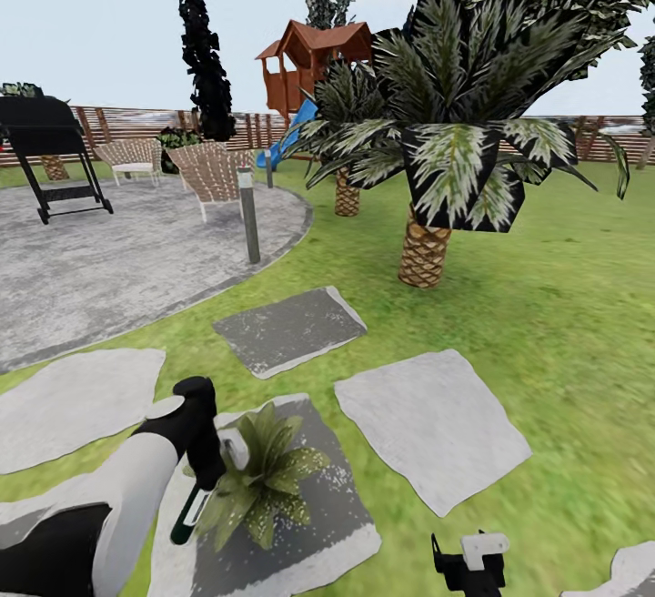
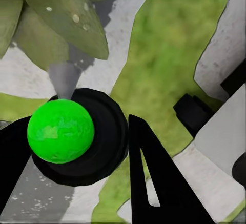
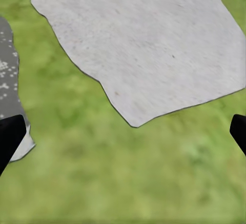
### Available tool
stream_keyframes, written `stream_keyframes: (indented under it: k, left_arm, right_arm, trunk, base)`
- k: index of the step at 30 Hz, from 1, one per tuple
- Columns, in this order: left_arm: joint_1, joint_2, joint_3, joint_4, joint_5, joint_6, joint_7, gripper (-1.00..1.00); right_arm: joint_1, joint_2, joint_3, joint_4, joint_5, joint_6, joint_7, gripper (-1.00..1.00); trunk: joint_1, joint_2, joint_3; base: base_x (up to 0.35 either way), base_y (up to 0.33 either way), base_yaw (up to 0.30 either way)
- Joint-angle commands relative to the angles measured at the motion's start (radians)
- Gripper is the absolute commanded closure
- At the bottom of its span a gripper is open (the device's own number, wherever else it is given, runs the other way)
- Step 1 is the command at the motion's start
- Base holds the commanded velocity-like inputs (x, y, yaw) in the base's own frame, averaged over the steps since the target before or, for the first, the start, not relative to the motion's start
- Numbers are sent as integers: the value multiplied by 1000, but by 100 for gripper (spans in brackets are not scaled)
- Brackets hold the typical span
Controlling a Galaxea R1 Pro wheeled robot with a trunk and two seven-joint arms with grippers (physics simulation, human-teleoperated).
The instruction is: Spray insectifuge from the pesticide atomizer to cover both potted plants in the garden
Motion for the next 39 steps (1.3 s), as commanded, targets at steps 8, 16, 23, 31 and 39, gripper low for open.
stream_keyframes:
  k: [8, 16, 23, 31, 39]
  left_arm:
    - [13, -2, 12, 0, -15, 13, -9, 100]
    - [8, -2, 14, 0, -11, 13, -10, 100]
    - [9, -2, 14, 1, -12, 13, -10, 100]
    - [15, 14, 4, 7, -21, -1, -8, 100]
    - [-13, -58, 9, -1, -17, 3, -26, 100]
  right_arm:
    - [-1, 0, -4, 1, 11, -3, -6, -100]
    - [-1, 0, -4, 1, 11, -3, -6, -100]
    - [-1, 0, -4, 1, 11, -3, -6, -100]
    - [-1, 0, -3, 1, 11, -3, -6, -100]
    - [-1, 0, -4, 1, 11, -3, -6, -100]
  trunk:
    - [0, 0, -1]
    - [0, 0, -1]
    - [0, 0, -1]
    - [0, 0, -1]
    - [0, 0, -1]
  base:
    - [0, 0, -130]
    - [100, 150, -288]
    - [141, 216, -54]
    - [6, 9, 0]
    - [0, 0, 0]
